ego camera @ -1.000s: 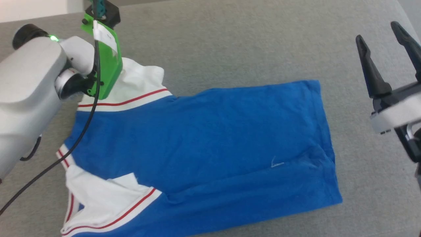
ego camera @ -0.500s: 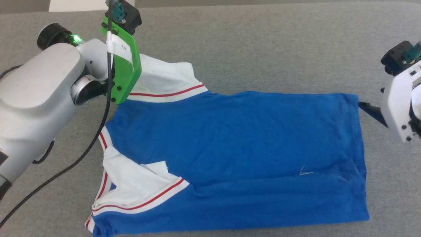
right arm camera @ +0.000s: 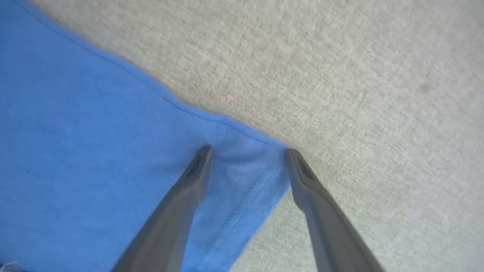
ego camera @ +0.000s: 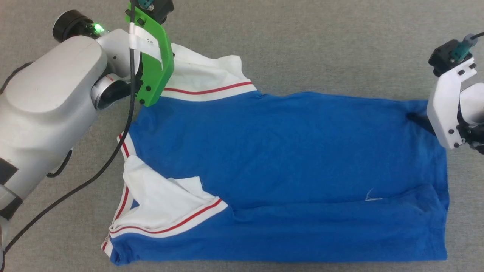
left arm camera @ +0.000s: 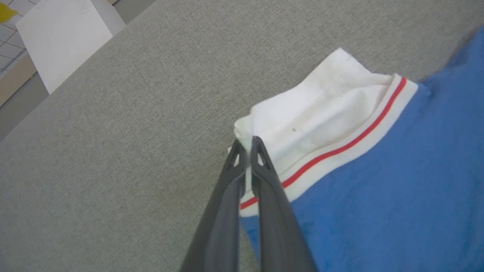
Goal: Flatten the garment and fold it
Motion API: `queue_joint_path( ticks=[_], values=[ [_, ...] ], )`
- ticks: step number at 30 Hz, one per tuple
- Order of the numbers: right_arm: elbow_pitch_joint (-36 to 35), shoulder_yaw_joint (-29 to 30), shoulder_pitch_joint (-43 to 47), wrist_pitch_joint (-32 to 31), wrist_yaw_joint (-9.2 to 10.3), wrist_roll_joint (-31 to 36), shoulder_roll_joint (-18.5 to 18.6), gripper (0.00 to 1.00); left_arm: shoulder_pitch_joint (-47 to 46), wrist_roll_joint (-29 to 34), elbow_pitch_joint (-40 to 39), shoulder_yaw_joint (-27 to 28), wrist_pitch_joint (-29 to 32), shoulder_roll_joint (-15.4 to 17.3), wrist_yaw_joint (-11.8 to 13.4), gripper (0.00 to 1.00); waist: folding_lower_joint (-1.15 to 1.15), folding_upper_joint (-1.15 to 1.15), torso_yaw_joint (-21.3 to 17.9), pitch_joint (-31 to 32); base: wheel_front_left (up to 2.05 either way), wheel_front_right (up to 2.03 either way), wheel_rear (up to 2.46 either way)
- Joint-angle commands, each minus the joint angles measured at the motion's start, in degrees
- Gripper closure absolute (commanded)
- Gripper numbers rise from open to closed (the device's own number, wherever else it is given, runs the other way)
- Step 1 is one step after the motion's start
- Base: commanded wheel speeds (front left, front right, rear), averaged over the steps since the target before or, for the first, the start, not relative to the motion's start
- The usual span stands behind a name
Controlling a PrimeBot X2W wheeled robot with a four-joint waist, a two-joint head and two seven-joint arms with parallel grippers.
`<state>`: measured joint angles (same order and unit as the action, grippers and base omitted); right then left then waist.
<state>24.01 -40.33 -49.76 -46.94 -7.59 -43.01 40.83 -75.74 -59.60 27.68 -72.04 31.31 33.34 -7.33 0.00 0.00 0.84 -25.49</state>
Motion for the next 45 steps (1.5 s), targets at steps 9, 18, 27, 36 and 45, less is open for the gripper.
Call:
queue_joint_path(
  ticks=[9, 18, 27, 36, 45],
  values=[
    [2.9, -7.6, 0.1, 3.8, 0.1, -3.9, 0.5, 1.0, 0.4, -1.5, 2.0, -0.6, -2.2, 0.4, -0.2, 1.0, 0.0, 0.0, 0.1, 0.6, 0.0, 0.0, 0.0],
    [2.5, -10.1, -1.9, 14.9, 0.1, -6.0, 1.3, 1.0, 4.6, -4.6, 3.6, -0.3, -7.4, 1.9, -0.2, 1.0, 0.0, 0.0, -1.6, 9.0, 0.0, 0.0, 0.0],
    [-1.2, -10.7, 3.4, 25.2, 0.1, -8.1, 5.3, 1.0, 10.6, -5.0, -2.0, -0.3, -13.1, 6.8, 0.1, 1.0, 0.0, 0.0, -0.7, 16.4, 0.0, 0.0, 0.0],
    [-7.2, -10.7, 14.8, 31.5, 0.1, -7.4, 8.8, 1.0, 25.2, -4.4, -20.3, -0.8, -17.4, 15.5, 7.1, 1.0, 0.0, 0.0, 0.9, 21.1, 0.0, 0.0, 0.0],
    [-9.2, -6.2, 27.5, 34.3, 0.1, -8.0, 9.8, 1.0, 40.4, -7.2, -27.0, -1.1, -21.1, 18.3, 12.4, 1.0, 0.0, 0.0, 2.4, 21.3, 0.0, 0.0, 0.0]
  ],
)
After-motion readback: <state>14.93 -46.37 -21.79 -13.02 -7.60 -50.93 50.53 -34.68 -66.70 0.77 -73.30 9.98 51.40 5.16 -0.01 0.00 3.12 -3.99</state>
